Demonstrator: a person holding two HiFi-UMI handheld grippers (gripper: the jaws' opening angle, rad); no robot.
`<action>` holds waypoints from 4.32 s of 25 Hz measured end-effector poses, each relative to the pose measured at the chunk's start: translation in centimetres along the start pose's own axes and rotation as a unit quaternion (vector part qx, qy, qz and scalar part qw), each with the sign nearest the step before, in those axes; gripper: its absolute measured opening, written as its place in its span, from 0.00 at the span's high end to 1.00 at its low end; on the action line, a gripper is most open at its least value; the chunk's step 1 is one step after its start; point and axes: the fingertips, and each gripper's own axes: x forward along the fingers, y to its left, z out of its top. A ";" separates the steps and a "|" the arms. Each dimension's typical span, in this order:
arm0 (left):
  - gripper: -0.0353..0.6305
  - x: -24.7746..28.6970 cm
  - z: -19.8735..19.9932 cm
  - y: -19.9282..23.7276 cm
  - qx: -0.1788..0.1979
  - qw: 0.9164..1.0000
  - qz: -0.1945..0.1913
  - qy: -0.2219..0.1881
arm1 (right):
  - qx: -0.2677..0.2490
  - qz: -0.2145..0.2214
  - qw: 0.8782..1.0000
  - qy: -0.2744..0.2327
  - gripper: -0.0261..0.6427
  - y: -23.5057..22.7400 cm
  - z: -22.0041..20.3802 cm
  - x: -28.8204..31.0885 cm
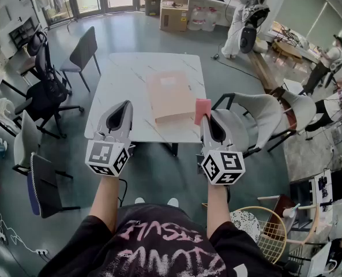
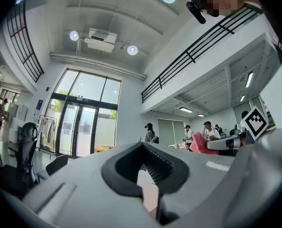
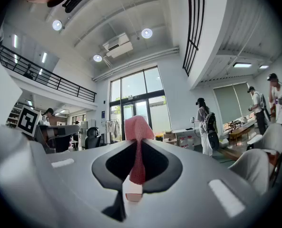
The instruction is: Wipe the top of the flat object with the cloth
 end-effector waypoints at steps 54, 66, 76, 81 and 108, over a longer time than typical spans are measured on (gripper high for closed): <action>0.95 5.7 -3.4 -6.5 0.009 1.000 0.009 0.014 | 0.008 0.032 0.999 -0.004 0.88 -8.2 -1.7 0.2; 0.95 7.8 -4.0 -3.2 -0.006 1.000 0.004 0.014 | 0.001 0.021 1.000 0.004 0.88 -7.5 -1.7 3.8; 0.95 9.8 -5.8 -1.6 -0.013 1.000 -0.002 0.024 | 0.003 0.013 1.000 0.012 0.88 -8.0 -2.8 6.3; 0.95 11.5 -7.1 0.0 -0.018 0.999 -0.002 0.031 | 0.003 0.011 1.000 0.018 0.88 -8.2 -3.5 8.7; 0.95 19.0 -9.4 10.8 -0.045 0.997 -0.028 0.048 | -0.009 -0.006 0.999 0.045 0.88 -5.0 -4.2 21.6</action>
